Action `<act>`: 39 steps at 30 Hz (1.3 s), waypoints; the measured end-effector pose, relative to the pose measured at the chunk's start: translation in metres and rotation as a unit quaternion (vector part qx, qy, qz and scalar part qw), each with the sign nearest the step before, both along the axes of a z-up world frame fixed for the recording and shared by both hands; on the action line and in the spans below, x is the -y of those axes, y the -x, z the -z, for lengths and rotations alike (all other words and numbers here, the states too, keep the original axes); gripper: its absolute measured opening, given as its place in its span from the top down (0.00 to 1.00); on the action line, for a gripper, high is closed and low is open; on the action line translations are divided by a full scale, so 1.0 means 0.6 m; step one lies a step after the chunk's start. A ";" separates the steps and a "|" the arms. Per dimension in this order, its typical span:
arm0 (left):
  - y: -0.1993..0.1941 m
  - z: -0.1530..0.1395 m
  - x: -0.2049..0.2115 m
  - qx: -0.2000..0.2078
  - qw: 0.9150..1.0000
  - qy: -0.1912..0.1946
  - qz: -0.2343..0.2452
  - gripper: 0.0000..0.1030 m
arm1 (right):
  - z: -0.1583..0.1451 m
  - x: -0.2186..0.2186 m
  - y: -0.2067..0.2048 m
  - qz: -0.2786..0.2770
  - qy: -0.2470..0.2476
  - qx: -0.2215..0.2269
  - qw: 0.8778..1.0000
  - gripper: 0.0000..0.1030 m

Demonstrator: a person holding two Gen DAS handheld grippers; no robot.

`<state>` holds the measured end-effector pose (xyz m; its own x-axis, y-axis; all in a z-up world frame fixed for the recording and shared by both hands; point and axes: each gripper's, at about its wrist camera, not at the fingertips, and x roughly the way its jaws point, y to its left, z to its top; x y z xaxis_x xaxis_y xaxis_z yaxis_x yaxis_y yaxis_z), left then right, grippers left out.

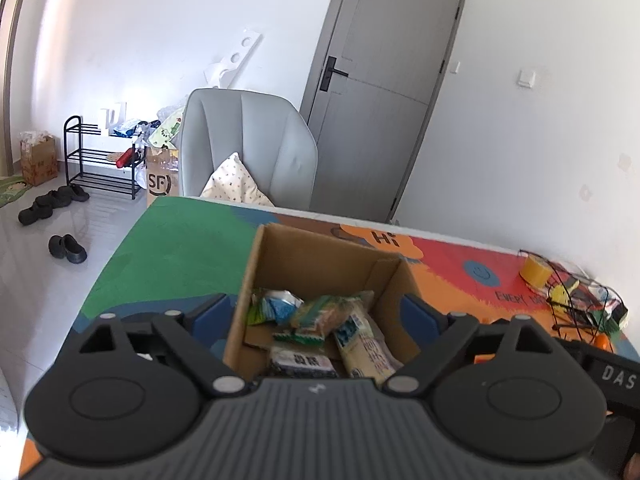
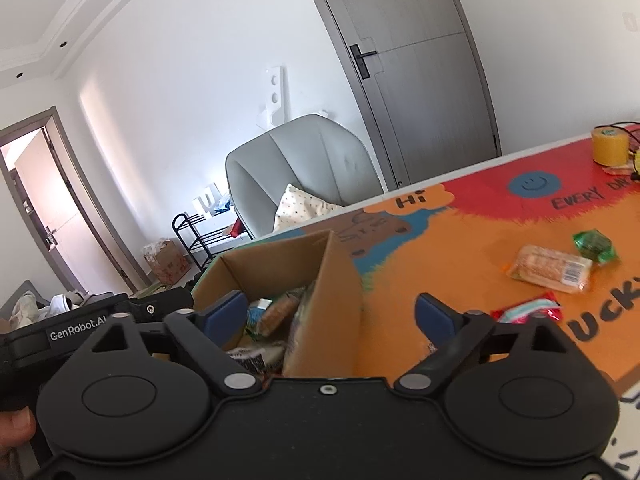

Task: Organize snacks
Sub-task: 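Move both tools back over the remaining snacks on the table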

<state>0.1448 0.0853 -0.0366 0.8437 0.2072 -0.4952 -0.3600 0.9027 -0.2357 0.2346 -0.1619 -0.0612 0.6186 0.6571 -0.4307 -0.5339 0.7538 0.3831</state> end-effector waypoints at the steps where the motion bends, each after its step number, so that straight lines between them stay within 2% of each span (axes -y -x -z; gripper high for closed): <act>1: 0.000 0.000 0.006 -0.004 1.000 0.000 0.003 0.11 | 0.000 0.006 0.001 0.000 -0.001 -0.001 1.000 0.06; 7: 0.003 0.003 0.036 -0.023 1.000 -0.004 0.013 0.10 | 0.004 0.040 0.006 0.008 -0.008 -0.010 1.000 0.01; 15: 0.007 0.000 0.073 -0.032 0.999 -0.005 0.031 0.10 | 0.006 0.085 0.010 0.023 -0.016 -0.017 0.999 0.00; 26: 0.002 -0.006 0.133 -0.020 0.998 -0.002 0.063 0.10 | 0.010 0.170 0.017 0.067 -0.020 -0.017 0.997 0.00; 39: -0.035 0.000 0.221 -0.006 0.993 -0.010 0.115 0.10 | 0.034 0.263 0.001 0.120 -0.026 -0.022 0.992 0.01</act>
<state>0.1660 -0.0472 -0.0366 0.8643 0.0202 -0.5026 -0.1470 0.9657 -0.2139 0.2337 -0.3199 -0.0817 0.7411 0.5159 -0.4297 -0.3240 0.8353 0.4441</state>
